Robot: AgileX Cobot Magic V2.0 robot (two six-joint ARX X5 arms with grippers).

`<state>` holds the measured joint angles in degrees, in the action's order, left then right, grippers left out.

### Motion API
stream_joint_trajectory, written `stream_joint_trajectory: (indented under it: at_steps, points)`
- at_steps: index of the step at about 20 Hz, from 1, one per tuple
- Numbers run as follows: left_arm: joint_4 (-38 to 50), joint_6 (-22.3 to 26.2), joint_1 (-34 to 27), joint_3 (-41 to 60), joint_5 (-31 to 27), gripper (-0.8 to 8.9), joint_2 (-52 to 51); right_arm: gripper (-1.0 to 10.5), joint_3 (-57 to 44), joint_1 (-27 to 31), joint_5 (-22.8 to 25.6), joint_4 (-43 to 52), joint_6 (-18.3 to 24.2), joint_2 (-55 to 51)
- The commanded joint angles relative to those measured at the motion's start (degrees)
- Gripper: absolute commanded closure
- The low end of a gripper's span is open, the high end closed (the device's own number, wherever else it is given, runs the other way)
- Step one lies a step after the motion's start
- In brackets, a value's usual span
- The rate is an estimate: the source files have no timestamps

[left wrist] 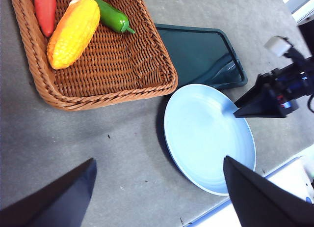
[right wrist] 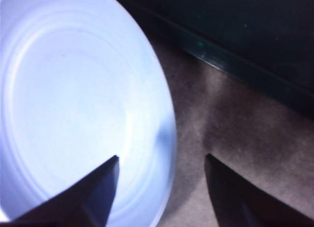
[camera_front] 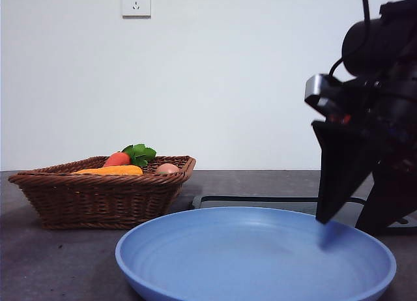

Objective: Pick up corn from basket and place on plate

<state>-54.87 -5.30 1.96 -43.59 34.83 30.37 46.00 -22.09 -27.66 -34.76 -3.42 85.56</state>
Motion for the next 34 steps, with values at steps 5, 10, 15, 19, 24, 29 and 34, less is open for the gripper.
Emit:
stream_joint_trajectory:
  at_steps: [5,10,15,19,24,29,34]
  points:
    - [0.52,0.13,0.11,-1.09,0.26,3.95,0.31,8.1,1.01,-0.72,1.07,1.33,-0.22,3.98]
    - [0.52,0.13,0.11,-1.09,0.26,3.96,0.66,9.5,0.98,-0.70,1.11,1.57,-0.28,4.70]
    - [1.40,0.17,0.11,-1.14,-0.20,3.97,3.10,9.4,1.25,-0.66,0.63,0.79,-0.87,4.11]
    - [6.56,0.15,0.98,-1.53,-0.92,3.97,7.63,9.4,2.80,-0.66,0.50,-4.74,-0.63,-1.05]
    - [12.20,2.10,6.40,-7.19,-9.18,3.97,18.88,9.4,4.92,-0.66,0.52,-12.74,-0.63,-13.51]
    - [14.25,7.76,14.10,-16.96,-21.44,3.97,35.26,9.4,5.51,-0.63,0.55,-17.22,-2.08,-25.14]
    - [14.21,13.11,18.43,-28.44,-29.99,3.97,53.13,9.4,5.51,-0.63,0.52,-18.67,-4.98,-32.79]
